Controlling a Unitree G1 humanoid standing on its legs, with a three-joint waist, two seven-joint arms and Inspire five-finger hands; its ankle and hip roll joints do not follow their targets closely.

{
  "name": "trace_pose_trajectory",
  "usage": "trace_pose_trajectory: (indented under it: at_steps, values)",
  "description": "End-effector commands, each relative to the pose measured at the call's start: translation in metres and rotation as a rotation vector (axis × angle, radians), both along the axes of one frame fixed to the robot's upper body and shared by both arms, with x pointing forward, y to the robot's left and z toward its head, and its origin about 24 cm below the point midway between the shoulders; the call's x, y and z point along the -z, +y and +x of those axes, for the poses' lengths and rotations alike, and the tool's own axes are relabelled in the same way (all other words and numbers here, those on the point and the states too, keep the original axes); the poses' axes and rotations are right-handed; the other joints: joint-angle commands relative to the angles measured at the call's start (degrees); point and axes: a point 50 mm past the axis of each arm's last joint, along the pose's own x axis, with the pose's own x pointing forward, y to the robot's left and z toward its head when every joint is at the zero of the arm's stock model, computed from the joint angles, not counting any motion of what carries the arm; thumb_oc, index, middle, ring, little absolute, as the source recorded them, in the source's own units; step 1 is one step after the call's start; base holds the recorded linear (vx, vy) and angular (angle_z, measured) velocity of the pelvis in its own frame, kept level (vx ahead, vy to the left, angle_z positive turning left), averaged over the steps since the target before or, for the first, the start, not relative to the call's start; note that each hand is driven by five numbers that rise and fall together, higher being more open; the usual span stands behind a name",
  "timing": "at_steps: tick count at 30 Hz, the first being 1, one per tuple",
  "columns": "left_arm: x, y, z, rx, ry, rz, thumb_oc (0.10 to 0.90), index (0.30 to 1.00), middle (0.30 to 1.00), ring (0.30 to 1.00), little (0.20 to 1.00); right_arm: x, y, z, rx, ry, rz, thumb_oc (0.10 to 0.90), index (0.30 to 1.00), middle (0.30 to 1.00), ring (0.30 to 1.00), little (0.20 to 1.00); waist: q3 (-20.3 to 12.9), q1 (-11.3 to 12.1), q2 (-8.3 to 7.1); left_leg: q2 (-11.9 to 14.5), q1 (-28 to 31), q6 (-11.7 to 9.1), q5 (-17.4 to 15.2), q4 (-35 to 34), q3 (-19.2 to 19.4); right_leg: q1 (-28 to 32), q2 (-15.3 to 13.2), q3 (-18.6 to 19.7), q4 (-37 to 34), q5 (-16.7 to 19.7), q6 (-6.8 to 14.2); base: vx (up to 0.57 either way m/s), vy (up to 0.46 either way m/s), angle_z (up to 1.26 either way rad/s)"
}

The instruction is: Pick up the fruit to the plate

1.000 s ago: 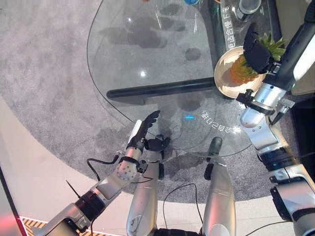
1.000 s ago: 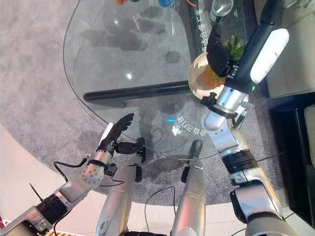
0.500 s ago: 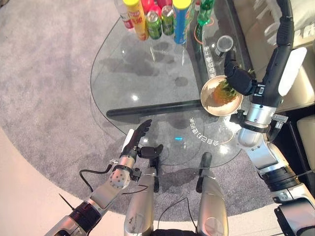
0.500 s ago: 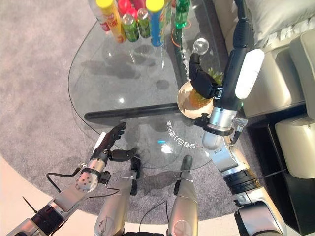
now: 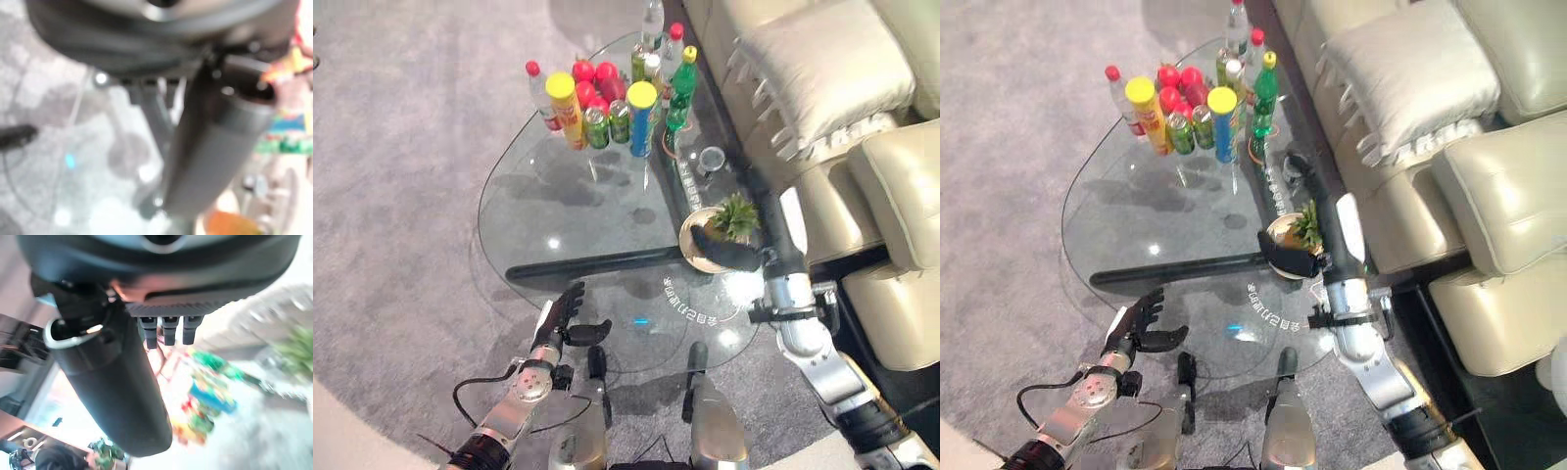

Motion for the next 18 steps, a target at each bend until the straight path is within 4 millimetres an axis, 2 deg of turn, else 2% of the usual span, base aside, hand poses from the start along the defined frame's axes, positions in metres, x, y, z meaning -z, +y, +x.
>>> trace_pose_trajectory:
  at_steps: [1, 2, 4, 7, 8, 11, 14, 15, 17, 18]
  values:
    - [0.01, -0.003, -0.017, -0.038, -0.007, -0.1, 0.8, 0.9, 0.9, 0.9, 0.9, -0.009, 0.014, -0.008, -0.203, -0.008, 0.093, 0.8, 0.9, 0.9, 0.9, 0.9, -10.38, -0.89, 1.49, -3.77, 1.39, 2.02, -4.35, 0.73, 0.52, 1.81, 6.64, -1.86, 2.37, -4.87, -1.63, 0.03, -0.006, -0.06]
    - [0.01, -0.003, -0.017, -0.038, -0.007, -0.1, 0.8, 0.9, 0.9, 0.9, 0.9, -0.009, 0.014, -0.008, -0.203, -0.008, 0.093, 0.8, 0.9, 0.9, 0.9, 0.9, -10.38, -0.89, 1.49, -3.77, 1.39, 2.02, -4.35, 0.73, 0.52, 1.81, 6.64, -1.86, 2.37, -4.87, -1.63, 0.01, -0.006, -0.08]
    - [0.015, 0.0, -0.021, -0.06, 0.017, -0.107, 0.8, 0.9, 0.9, 0.9, 0.9, 0.005, 0.015, -0.009, -0.222, 0.07, 0.102, 0.8, 0.9, 0.9, 0.9, 0.9, -11.44, -0.98, 1.38, -3.61, 2.03, 1.92, -4.32, 0.3, 0.69, 2.44, 6.64, -1.89, 1.94, -4.83, -1.62, 0.02, -0.011, -0.07]
    - [0.026, 0.005, -0.027, -0.098, 0.072, -0.123, 0.8, 0.9, 0.9, 0.9, 0.9, 0.039, 0.018, -0.015, -0.259, 0.264, 0.135, 0.8, 0.9, 0.9, 0.9, 0.9, -13.55, -1.01, 1.11, -3.12, 3.69, 1.67, -4.13, -0.92, 0.9, 4.06, 6.57, -2.24, 0.71, -4.54, -1.54, 0.02, -0.027, -0.01]
    - [0.031, 0.008, -0.03, -0.114, 0.096, -0.124, 0.8, 0.9, 0.9, 0.9, 0.9, 0.059, 0.019, -0.021, -0.286, 0.382, 0.14, 0.8, 0.9, 0.9, 0.9, 0.9, -14.58, -1.16, 1.0, -2.86, 4.52, 1.48, -4.08, -1.46, 1.0, 4.87, 6.54, -2.3, 0.26, -4.52, -1.55, 0.02, -0.044, -0.02]
    - [0.038, 0.015, -0.036, -0.134, 0.141, -0.119, 0.8, 0.9, 0.9, 0.9, 0.9, 0.085, 0.015, -0.029, -0.273, 0.517, 0.145, 0.8, 0.9, 0.9, 0.9, 0.9, -15.46, -1.13, 0.95, -2.73, 5.36, 1.41, -3.93, -2.09, 0.88, 5.76, 6.55, -2.46, -0.21, -4.44, -1.55, -0.01, -0.037, 0.01]
    - [0.044, 0.018, -0.04, -0.159, 0.18, -0.131, 0.8, 0.9, 0.9, 0.9, 0.9, 0.099, 0.013, -0.032, -0.256, 0.59, 0.147, 0.8, 0.9, 0.9, 0.9, 0.9, -15.94, -1.17, 0.92, -2.71, 5.94, 1.47, -3.92, -2.39, 0.84, 6.38, 6.63, -2.53, -0.47, -4.49, -1.63, 0.0, 0.0, 0.0]
    - [0.05, 0.021, -0.044, -0.18, 0.21, -0.133, 0.8, 0.9, 0.9, 0.9, 0.9, 0.116, 0.01, -0.039, -0.257, 0.694, 0.168, 0.8, 0.9, 0.9, 0.9, 0.9, -16.4, -1.27, 0.89, -2.6, 6.37, 1.44, -3.96, -2.56, 0.96, 6.84, 6.66, -2.62, -0.68, -4.55, -1.7, 0.0, 0.0, 0.0]
    - [0.051, 0.022, -0.045, -0.184, 0.216, -0.133, 0.8, 0.9, 0.9, 0.9, 0.9, 0.118, 0.01, -0.04, -0.259, 0.712, 0.172, 0.8, 0.9, 0.9, 0.9, 0.9, -16.45, -1.29, 0.89, -2.58, 6.43, 1.43, -3.97, -2.58, 0.97, 6.91, 6.66, -2.64, -0.71, -4.56, -1.72, 0.0, 0.0, 0.0]
    - [0.054, 0.023, -0.048, -0.196, 0.242, -0.135, 0.8, 0.9, 0.9, 0.9, 0.9, 0.127, 0.009, -0.044, -0.261, 0.77, 0.186, 0.8, 0.9, 0.9, 0.9, 0.9, -16.6, -1.26, 0.86, -2.56, 6.56, 1.45, -3.99, -2.56, 0.92, 7.14, 6.64, -2.66, -0.84, -4.54, -1.76, 0.01, -0.037, -0.01]
